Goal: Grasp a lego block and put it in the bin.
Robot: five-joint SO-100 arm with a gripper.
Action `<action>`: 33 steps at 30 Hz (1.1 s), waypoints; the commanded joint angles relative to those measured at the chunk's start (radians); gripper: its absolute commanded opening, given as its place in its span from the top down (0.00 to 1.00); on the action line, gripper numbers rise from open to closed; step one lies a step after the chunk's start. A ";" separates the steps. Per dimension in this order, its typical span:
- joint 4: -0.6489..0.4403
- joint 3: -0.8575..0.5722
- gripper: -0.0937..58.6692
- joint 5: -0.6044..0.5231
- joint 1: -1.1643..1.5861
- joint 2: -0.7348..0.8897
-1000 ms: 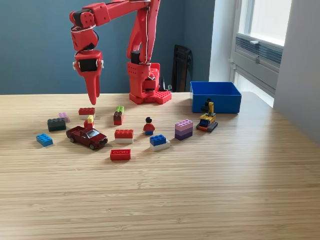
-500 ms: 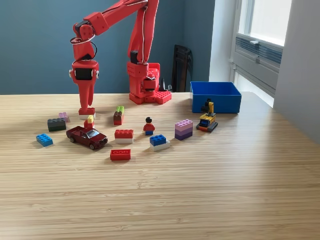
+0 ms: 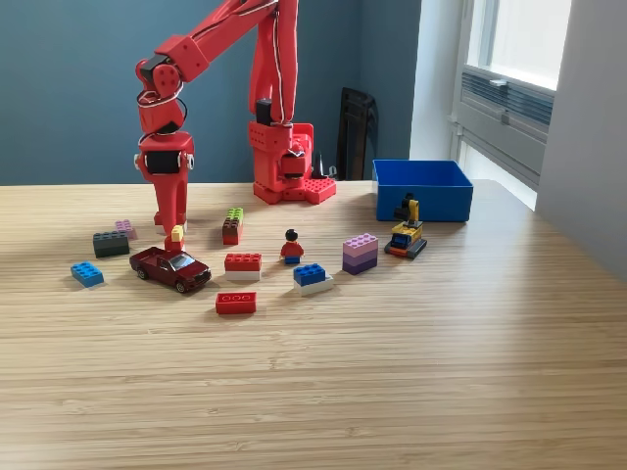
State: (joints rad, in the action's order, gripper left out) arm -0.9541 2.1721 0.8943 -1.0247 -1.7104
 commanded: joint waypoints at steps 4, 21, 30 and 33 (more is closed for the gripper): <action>0.048 -0.084 0.84 -0.078 0.006 0.029; -0.072 -0.138 1.00 -0.515 0.114 0.008; -0.494 -0.451 1.00 -0.784 0.296 -0.146; -0.581 -0.512 1.00 -0.811 0.365 -0.213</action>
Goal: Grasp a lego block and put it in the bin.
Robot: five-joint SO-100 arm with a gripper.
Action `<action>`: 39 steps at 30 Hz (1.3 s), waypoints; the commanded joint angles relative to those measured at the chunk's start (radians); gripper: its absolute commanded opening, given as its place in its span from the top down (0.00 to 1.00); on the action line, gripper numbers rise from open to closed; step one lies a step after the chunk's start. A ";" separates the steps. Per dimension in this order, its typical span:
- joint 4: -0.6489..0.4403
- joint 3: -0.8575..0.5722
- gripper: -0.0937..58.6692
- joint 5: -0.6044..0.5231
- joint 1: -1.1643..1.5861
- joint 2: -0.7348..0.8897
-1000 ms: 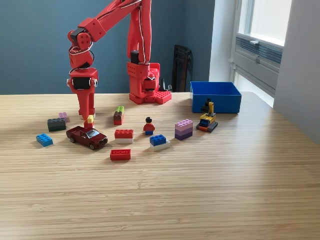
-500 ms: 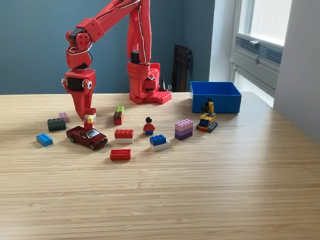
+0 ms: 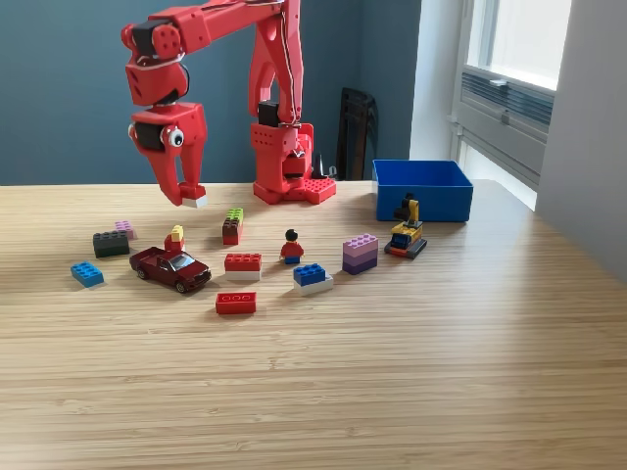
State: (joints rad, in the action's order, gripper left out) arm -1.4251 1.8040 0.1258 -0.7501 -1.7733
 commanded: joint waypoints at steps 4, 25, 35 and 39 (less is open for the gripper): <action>-0.164 -0.202 1.00 -0.110 0.186 -0.262; -0.146 0.035 1.00 -0.304 1.290 -0.600; -0.094 0.097 1.00 -0.314 1.703 -0.592; -0.075 0.143 1.00 -0.324 1.830 -0.589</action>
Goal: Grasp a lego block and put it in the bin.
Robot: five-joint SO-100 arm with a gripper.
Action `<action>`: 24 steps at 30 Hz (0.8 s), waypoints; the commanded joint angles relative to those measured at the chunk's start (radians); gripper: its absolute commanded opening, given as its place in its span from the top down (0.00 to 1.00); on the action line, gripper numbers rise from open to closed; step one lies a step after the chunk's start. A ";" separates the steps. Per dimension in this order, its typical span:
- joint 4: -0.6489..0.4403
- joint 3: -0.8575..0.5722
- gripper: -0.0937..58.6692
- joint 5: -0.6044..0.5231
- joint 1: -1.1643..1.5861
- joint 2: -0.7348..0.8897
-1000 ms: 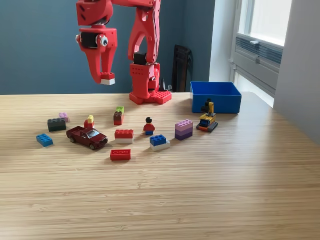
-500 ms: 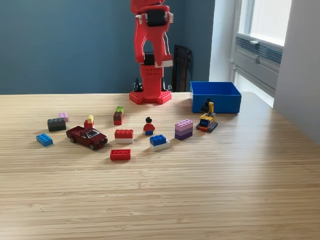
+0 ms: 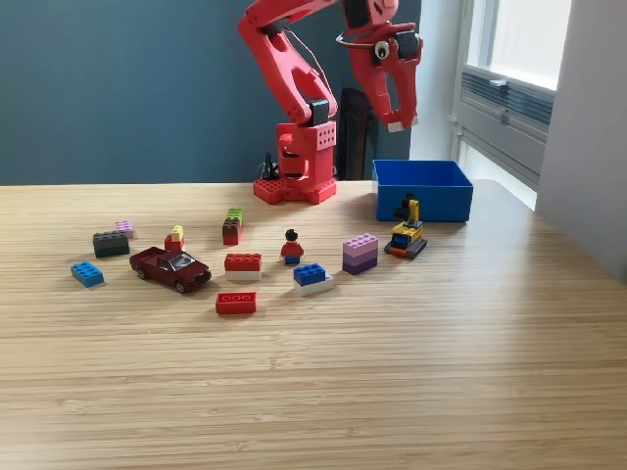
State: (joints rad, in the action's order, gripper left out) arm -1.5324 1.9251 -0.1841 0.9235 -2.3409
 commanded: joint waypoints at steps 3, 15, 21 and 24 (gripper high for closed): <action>0.048 0.054 1.00 -0.014 0.227 -0.018; 0.048 -0.130 1.00 -0.014 0.293 0.313; 0.025 -0.268 1.00 0.006 0.299 0.486; 0.020 -0.291 1.00 0.028 0.299 0.558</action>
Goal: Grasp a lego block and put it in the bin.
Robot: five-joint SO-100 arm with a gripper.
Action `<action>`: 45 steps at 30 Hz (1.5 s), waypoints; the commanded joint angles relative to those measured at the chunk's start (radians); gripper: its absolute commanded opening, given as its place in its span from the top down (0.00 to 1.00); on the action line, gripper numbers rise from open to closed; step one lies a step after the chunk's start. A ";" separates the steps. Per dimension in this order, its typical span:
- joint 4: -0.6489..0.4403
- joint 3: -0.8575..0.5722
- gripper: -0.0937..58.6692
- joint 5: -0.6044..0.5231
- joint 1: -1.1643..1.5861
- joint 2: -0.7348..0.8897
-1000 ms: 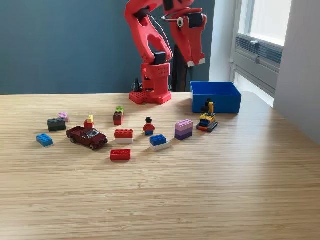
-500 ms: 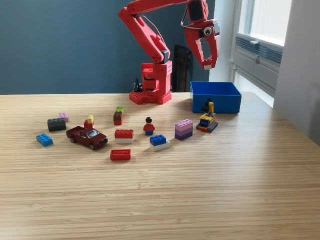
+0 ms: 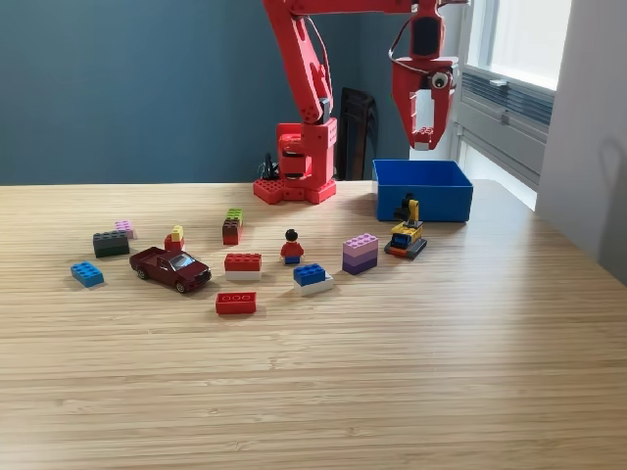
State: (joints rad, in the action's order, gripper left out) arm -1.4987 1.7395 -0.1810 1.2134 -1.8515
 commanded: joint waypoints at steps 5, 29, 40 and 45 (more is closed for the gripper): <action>-0.034 -0.107 0.59 0.066 0.009 0.156; -0.138 -0.342 1.00 0.003 -0.281 0.192; -0.138 -0.321 1.00 0.075 -0.687 0.192; -0.138 -0.288 1.00 0.100 -0.836 0.192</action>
State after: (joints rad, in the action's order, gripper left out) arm -1.6214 1.4603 -0.0936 0.4587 -1.6414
